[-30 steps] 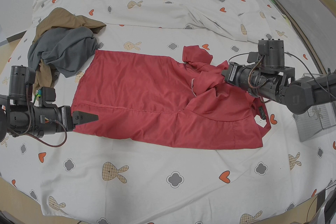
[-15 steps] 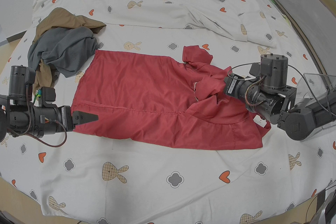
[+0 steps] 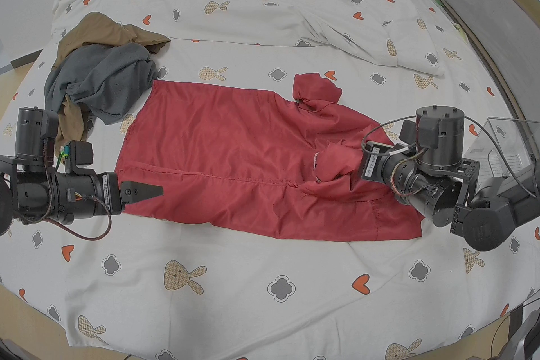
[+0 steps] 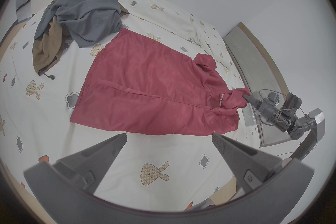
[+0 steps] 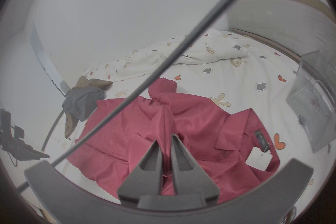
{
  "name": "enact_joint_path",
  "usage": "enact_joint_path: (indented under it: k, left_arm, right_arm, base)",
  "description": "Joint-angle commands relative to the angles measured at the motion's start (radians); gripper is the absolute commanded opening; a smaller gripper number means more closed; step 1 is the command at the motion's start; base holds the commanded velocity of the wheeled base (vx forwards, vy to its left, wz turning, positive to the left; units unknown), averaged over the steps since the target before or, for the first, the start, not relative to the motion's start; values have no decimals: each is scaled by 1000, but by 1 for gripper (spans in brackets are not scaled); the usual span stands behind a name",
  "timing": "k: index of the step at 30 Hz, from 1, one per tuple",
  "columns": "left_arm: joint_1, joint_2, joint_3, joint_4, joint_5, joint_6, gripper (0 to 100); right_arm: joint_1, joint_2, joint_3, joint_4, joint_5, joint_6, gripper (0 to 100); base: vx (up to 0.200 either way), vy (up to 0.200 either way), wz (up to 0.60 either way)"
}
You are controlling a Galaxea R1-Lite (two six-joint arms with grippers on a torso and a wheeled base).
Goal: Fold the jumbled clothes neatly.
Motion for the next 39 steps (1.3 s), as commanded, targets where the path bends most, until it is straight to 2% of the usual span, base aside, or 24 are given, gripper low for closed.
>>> enact_joint_path:
  k: [1, 6, 7, 10, 12, 15, 16, 17, 18, 20, 23, 24, 25, 30, 33, 35, 39]
  left_arm:
    - [-11, 0, 12, -7, 0, -1, 100]
    - [-11, 3, 10, -7, 0, -1, 100]
    - [-11, 3, 10, -7, 0, -1, 100]
    - [-11, 3, 12, -7, 0, -2, 100]
    - [-11, 0, 10, -7, 0, -2, 100]
    - [-11, 0, 10, -7, 0, -2, 100]
    - [-11, 1, 10, -7, 0, -2, 100]
    - [-11, 1, 10, -7, 0, -2, 100]
    - [-11, 3, 10, -7, 0, -2, 100]
    - [-11, 1, 10, -7, 0, -2, 100]
    - [-11, 3, 10, -7, 0, -2, 100]
    - [-11, 3, 10, -7, 0, -2, 100]
    - [-11, 3, 10, -7, 0, -2, 100]
    - [-11, 4, 10, -7, 0, -2, 100]
    - [-11, 4, 10, -7, 0, -2, 100]
    - [-10, 6, 9, -7, 1, -5, 100]
    - [-10, 3, 10, -7, 1, -5, 100]
  right_arm:
    - [22, -26, 42, 0, -4, -1, 0]
    - [27, -40, 97, 0, -1, -1, 0]
    - [33, -52, 117, 0, -1, 4, 100]
    - [56, -78, 158, 12, 14, 2, 100]
    - [67, -89, 227, 21, 48, -1, 100]
    - [50, -118, 260, 46, 112, 5, 100]
    - [18, -143, 247, 60, 149, 10, 100]
    - [18, -143, 247, 60, 149, 10, 100]
    - [-70, -179, 189, 121, 246, 19, 100]
    - [-142, -196, 91, 239, 376, 59, 100]
    - [-225, -186, -38, 364, 479, 114, 100]
    - [-234, -184, -52, 371, 486, 119, 100]
    - [-285, -130, -124, 391, 511, 125, 100]
    - [-318, 51, -268, 403, 519, 132, 100]
    - [-294, 113, -311, 442, 531, 154, 100]
    - [-229, 118, -316, 489, 585, 217, 100]
    - [-206, 124, -309, 502, 628, 267, 100]
  base:
    - [0, 0, 0]
    - [0, 0, 0]
    - [0, 0, 0]
    - [0, 0, 0]
    - [0, 0, 0]
    - [0, 0, 0]
    - [0, 0, 0]
    - [0, 0, 0]
    - [0, 0, 0]
    - [0, 0, 0]
    - [0, 0, 0]
    - [0, 0, 0]
    - [0, 0, 0]
    - [0, 0, 0]
    - [0, 0, 0]
    - [0, 0, 0]
    - [0, 0, 0]
